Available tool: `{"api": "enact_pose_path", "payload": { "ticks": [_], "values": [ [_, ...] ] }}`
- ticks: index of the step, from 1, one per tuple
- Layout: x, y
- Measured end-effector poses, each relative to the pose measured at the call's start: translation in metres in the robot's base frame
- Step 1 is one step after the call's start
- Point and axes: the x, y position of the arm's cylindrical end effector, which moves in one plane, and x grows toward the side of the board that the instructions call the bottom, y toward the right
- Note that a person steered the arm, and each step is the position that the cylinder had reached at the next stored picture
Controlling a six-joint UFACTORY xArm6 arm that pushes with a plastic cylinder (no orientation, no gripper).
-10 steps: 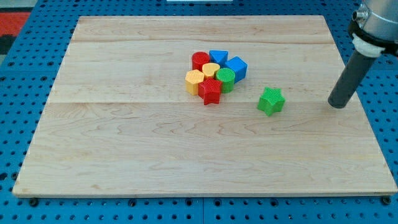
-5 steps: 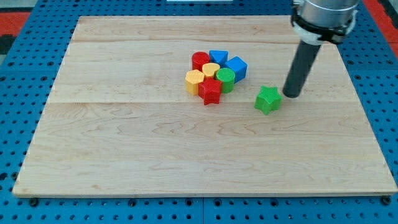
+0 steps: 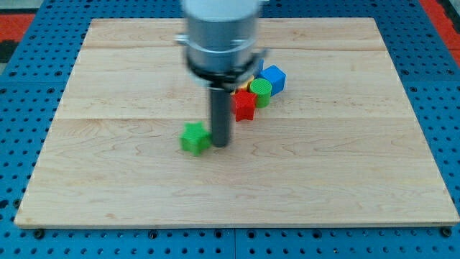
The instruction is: Push the green star to the group of blocks
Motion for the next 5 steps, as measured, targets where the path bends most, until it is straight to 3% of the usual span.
{"api": "enact_pose_path", "payload": {
  "ticks": [2, 3, 4, 5],
  "values": [
    [0.022, -0.01],
    [0.02, -0.064],
    [0.005, -0.102],
    [-0.034, -0.081]
  ]
}}
